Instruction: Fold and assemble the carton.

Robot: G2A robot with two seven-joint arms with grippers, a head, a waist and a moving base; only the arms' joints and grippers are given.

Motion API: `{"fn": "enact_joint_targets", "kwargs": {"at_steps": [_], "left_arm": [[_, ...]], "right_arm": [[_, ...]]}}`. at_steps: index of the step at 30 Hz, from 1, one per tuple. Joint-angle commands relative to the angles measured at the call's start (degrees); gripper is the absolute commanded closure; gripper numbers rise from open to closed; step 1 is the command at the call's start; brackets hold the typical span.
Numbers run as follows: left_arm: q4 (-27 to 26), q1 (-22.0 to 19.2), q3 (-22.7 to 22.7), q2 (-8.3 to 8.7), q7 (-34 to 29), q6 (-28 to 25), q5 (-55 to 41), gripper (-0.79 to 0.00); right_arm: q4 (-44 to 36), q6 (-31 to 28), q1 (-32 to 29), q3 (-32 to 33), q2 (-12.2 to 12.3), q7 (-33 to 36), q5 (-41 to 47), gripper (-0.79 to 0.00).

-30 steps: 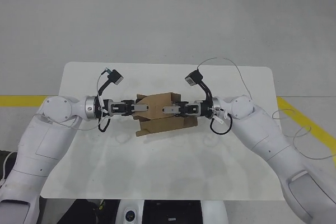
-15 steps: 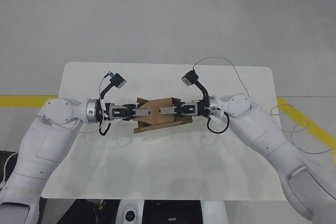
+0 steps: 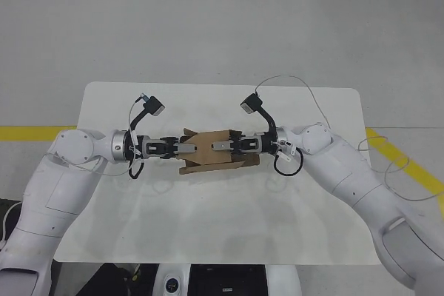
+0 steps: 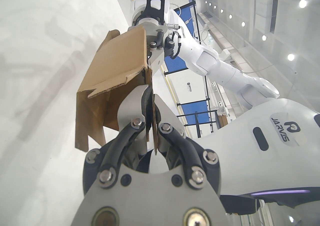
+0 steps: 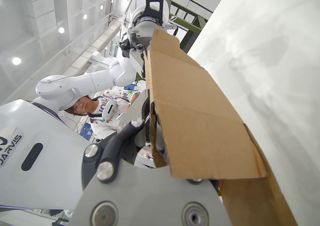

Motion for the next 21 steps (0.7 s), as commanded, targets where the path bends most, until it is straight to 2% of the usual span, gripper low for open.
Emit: {"fn": "enact_joint_targets", "kwargs": {"at_steps": [1, 21], "left_arm": [[0.35, -0.17, -0.25, -0.02, 0.32, 0.66, -0.7, -0.785], [1.09, -1.24, -1.67, -0.65, 0.73, 8.14, -11.54, -0.785]], "right_arm": [[0.65, -0.18, 0.23, -0.16, -0.04, -0.18, 0.12, 0.0], [3.79, 0.76, 0.57, 1.85, -0.95, 0.73, -0.51, 0.0]]}}
